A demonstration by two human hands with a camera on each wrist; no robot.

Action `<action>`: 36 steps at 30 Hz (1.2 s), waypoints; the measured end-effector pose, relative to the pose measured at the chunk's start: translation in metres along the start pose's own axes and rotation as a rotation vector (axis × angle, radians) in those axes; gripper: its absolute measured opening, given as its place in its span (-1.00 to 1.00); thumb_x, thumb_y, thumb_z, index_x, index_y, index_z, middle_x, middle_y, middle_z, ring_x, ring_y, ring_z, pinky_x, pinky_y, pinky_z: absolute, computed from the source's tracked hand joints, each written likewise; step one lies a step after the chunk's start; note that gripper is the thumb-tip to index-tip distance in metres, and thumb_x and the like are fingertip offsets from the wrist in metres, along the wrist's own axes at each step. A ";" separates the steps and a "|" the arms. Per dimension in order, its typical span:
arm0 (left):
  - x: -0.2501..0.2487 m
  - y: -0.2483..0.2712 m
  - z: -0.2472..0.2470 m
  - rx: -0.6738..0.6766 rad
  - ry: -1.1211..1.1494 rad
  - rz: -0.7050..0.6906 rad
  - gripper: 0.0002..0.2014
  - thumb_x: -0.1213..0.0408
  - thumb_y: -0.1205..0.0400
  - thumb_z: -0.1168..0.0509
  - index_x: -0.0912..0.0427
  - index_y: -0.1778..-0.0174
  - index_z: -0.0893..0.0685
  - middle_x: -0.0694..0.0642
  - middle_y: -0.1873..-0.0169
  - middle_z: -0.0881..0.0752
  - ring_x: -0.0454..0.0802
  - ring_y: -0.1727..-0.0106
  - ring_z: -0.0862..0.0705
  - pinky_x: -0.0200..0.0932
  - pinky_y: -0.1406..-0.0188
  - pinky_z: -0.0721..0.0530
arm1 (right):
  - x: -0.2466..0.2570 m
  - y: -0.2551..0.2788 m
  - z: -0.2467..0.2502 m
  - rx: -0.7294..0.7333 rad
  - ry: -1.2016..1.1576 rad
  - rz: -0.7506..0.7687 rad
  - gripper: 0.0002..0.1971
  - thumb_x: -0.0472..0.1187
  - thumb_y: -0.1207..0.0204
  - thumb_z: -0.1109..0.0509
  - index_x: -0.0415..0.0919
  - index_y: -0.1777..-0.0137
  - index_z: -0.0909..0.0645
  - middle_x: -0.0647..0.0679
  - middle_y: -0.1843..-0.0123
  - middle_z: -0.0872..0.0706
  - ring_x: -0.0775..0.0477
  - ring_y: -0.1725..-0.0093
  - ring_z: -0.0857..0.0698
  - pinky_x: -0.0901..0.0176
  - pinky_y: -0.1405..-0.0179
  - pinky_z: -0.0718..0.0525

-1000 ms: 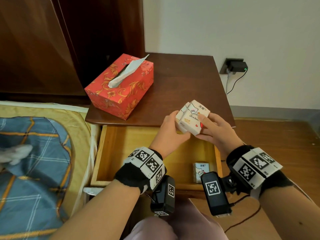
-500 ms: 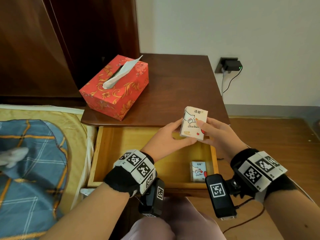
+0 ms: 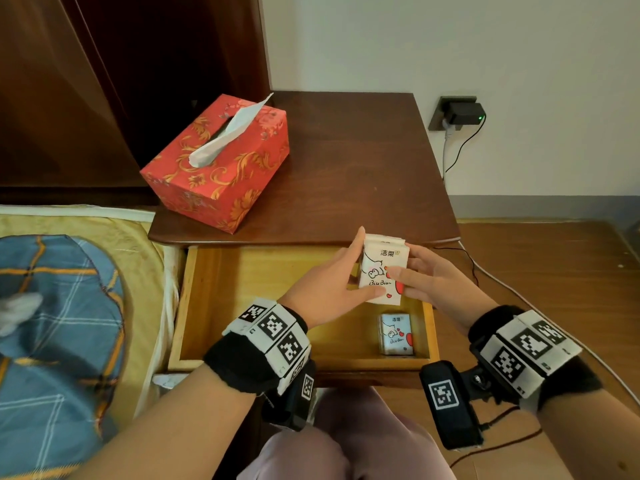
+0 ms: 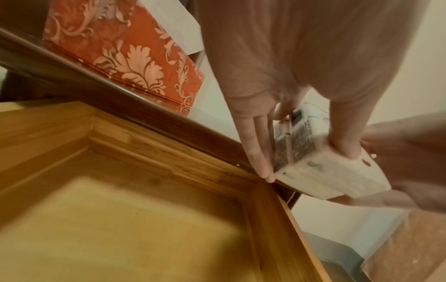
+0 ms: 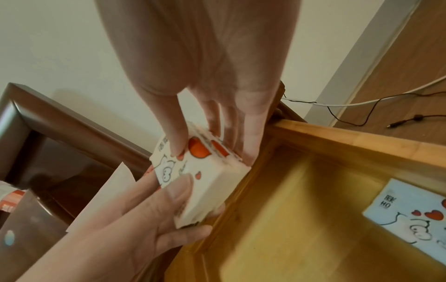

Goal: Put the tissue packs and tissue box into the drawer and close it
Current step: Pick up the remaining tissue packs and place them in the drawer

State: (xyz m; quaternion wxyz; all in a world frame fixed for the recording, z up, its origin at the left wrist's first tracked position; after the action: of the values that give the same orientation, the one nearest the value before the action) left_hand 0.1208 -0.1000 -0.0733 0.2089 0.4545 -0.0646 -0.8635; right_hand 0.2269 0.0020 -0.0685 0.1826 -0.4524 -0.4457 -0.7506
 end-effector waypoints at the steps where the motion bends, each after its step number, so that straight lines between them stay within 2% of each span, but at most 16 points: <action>1: 0.000 -0.001 -0.002 0.015 -0.006 0.009 -0.12 -0.03 -0.62 -0.24 -0.06 -0.64 0.28 -0.07 -0.50 -0.46 -0.11 -0.10 -0.64 -0.06 -0.22 -0.68 | -0.001 0.000 0.001 -0.004 0.018 -0.005 -0.56 -0.21 -0.54 -0.33 -0.05 -0.42 -0.39 0.07 -0.04 -0.70 0.12 0.03 -0.71 0.22 0.03 -0.72; 3: 0.000 -0.002 -0.006 0.033 -0.016 0.028 -0.16 -0.08 -0.64 -0.17 -0.05 -0.65 0.27 -0.09 -0.49 -0.47 -0.08 -0.05 -0.66 -0.05 -0.16 -0.68 | -0.004 -0.001 0.003 -0.023 0.054 -0.022 -0.55 -0.15 -0.52 -0.35 -0.08 -0.41 -0.41 0.09 -0.01 -0.71 0.13 0.06 -0.73 0.28 0.08 -0.71; 5: 0.001 -0.003 -0.007 0.032 -0.017 0.037 -0.12 -0.13 -0.58 -0.24 -0.09 -0.65 0.20 -0.10 -0.51 -0.46 -0.11 -0.08 -0.64 -0.10 -0.10 -0.68 | -0.009 -0.002 0.006 -0.041 0.066 -0.049 -0.53 -0.12 -0.49 -0.39 -0.13 -0.39 -0.43 0.09 0.05 -0.72 0.13 0.09 -0.74 0.29 0.11 -0.71; 7: 0.001 -0.004 -0.008 0.036 -0.051 0.025 0.01 -0.18 -0.43 -0.41 -0.14 -0.64 0.12 -0.14 -0.57 -0.31 -0.12 -0.24 -0.59 -0.17 -0.06 -0.63 | -0.016 -0.005 0.007 -0.040 0.083 -0.089 -0.48 -0.10 -0.45 -0.43 -0.18 -0.39 -0.44 -0.05 -0.05 -0.76 0.00 -0.01 -0.76 0.08 -0.08 -0.73; 9: -0.002 -0.005 -0.010 0.055 -0.200 -0.035 0.07 -0.20 -0.32 -0.48 -0.10 -0.62 0.03 -0.15 -0.56 -0.17 -0.15 -0.20 -0.52 -0.20 0.11 -0.58 | -0.019 -0.006 0.005 -0.022 0.103 -0.122 -0.46 -0.11 -0.44 -0.44 -0.20 -0.40 -0.43 -0.18 -0.19 -0.73 -0.11 -0.12 -0.75 0.00 -0.18 -0.70; 12: -0.005 -0.010 -0.016 0.062 -0.387 -0.159 -0.08 -0.15 -0.33 -0.49 0.06 -0.50 -0.18 -0.07 -0.42 -0.24 -0.21 -0.01 -0.39 -0.33 0.39 -0.40 | -0.024 -0.009 0.001 0.005 0.100 -0.151 -0.46 -0.12 -0.45 -0.44 -0.21 -0.40 -0.43 -0.18 -0.15 -0.73 -0.08 -0.04 -0.75 0.12 -0.02 -0.73; 15: -0.002 -0.017 -0.023 0.044 -0.469 -0.193 -0.25 -0.02 -0.40 -0.45 0.16 -0.42 -0.28 0.03 -0.33 -0.34 -0.17 0.04 -0.35 -0.38 0.50 -0.29 | -0.027 -0.009 -0.004 0.031 0.047 -0.181 -0.48 -0.12 -0.48 -0.40 -0.22 -0.41 -0.40 -0.08 0.03 -0.72 0.08 0.13 -0.72 0.39 0.32 -0.75; 17: 0.001 -0.021 -0.026 0.010 -0.469 -0.192 -0.31 0.05 -0.42 -0.43 0.19 -0.39 -0.31 0.07 -0.29 -0.38 -0.15 0.01 -0.38 -0.42 0.53 -0.22 | -0.029 -0.010 -0.005 0.026 0.032 -0.191 -0.50 -0.12 -0.51 -0.38 -0.23 -0.42 -0.40 -0.13 -0.07 -0.71 0.06 0.11 -0.72 0.41 0.37 -0.73; 21: 0.009 -0.027 -0.034 0.004 -0.398 -0.154 -0.30 0.05 -0.41 -0.45 0.20 -0.38 -0.30 0.08 -0.29 -0.37 -0.12 -0.06 -0.42 -0.34 0.46 -0.31 | -0.035 -0.015 -0.006 0.017 0.040 -0.194 -0.46 -0.11 -0.51 -0.38 -0.25 -0.46 -0.40 -0.25 -0.29 -0.68 -0.12 -0.13 -0.71 0.29 0.13 -0.70; 25: 0.019 -0.029 -0.034 0.120 -0.187 -0.018 -0.02 -0.13 -0.32 -0.51 -0.01 -0.55 -0.10 -0.03 -0.43 -0.23 -0.07 -0.32 -0.45 -0.09 -0.03 -0.63 | -0.043 -0.022 -0.004 0.036 0.029 -0.206 -0.47 -0.12 -0.49 -0.40 -0.24 -0.43 -0.42 -0.25 -0.28 -0.69 -0.06 -0.04 -0.73 0.22 0.07 -0.71; 27: 0.025 -0.031 -0.030 0.169 -0.001 0.078 -0.05 -0.13 -0.40 -0.46 -0.07 -0.60 -0.05 -0.05 -0.49 -0.21 -0.05 -0.38 -0.46 -0.06 -0.28 -0.60 | -0.046 -0.024 -0.003 0.050 0.023 -0.207 -0.48 -0.13 -0.49 -0.40 -0.23 -0.43 -0.42 -0.23 -0.27 -0.69 -0.05 -0.04 -0.73 0.20 0.02 -0.71; 28: 0.029 -0.032 -0.028 0.183 0.102 0.114 -0.15 -0.07 -0.46 -0.43 -0.04 -0.59 -0.11 -0.01 -0.51 -0.26 -0.04 -0.38 -0.49 -0.10 -0.33 -0.57 | -0.048 -0.025 -0.002 0.059 0.022 -0.206 -0.49 -0.13 -0.50 -0.39 -0.23 -0.44 -0.41 -0.21 -0.26 -0.70 -0.04 -0.05 -0.73 0.22 0.03 -0.72; 29: 0.033 -0.035 -0.027 0.195 0.201 0.143 -0.26 0.00 -0.52 -0.40 0.00 -0.57 -0.22 0.02 -0.49 -0.36 -0.04 -0.35 -0.54 -0.16 -0.30 -0.58 | -0.049 -0.027 -0.002 0.070 0.017 -0.203 -0.50 -0.14 -0.51 -0.37 -0.22 -0.44 -0.42 -0.20 -0.24 -0.70 -0.01 -0.02 -0.73 0.29 0.10 -0.73; 31: 0.041 -0.040 -0.025 0.224 0.344 0.184 -0.45 0.16 -0.57 -0.38 0.03 -0.47 -0.38 0.01 -0.32 -0.55 -0.11 -0.12 -0.66 -0.35 0.00 -0.69 | -0.051 -0.030 -0.004 0.085 0.008 -0.203 -0.53 -0.17 -0.53 -0.35 -0.22 -0.44 -0.42 -0.16 -0.19 -0.71 0.08 0.07 -0.72 0.42 0.29 -0.74; 33: 0.046 -0.046 -0.027 0.260 0.413 0.223 -0.54 0.25 -0.57 -0.39 0.02 -0.38 -0.45 -0.05 -0.07 -0.61 -0.23 0.06 -0.66 -0.46 0.20 -0.72 | -0.055 -0.034 -0.005 0.094 0.010 -0.212 -0.53 -0.16 -0.54 -0.34 -0.21 -0.44 -0.41 -0.13 -0.17 -0.69 0.11 0.08 -0.71 0.44 0.30 -0.74; 36: 0.057 -0.057 -0.034 0.276 0.466 0.322 -0.57 0.30 -0.54 -0.42 0.03 -0.27 -0.43 -0.04 0.08 -0.62 -0.17 0.10 -0.69 -0.22 -0.03 -0.74 | -0.062 -0.040 -0.001 0.081 0.012 -0.225 -0.57 -0.12 -0.56 -0.31 -0.21 -0.40 -0.45 -0.13 -0.19 -0.70 0.02 -0.02 -0.74 0.30 0.11 -0.77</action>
State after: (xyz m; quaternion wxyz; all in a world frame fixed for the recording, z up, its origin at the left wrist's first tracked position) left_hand 0.1027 -0.0699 -0.1529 0.2882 0.6483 -0.2028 -0.6749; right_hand 0.2319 0.0144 -0.1414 0.1182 -0.3874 -0.5226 -0.7502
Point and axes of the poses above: each hand's wrist, its own y-axis away from the middle knuckle, its own z-axis out of the back of the hand, x = y × z, the point moved 4 cm from there along -y, towards the middle knuckle
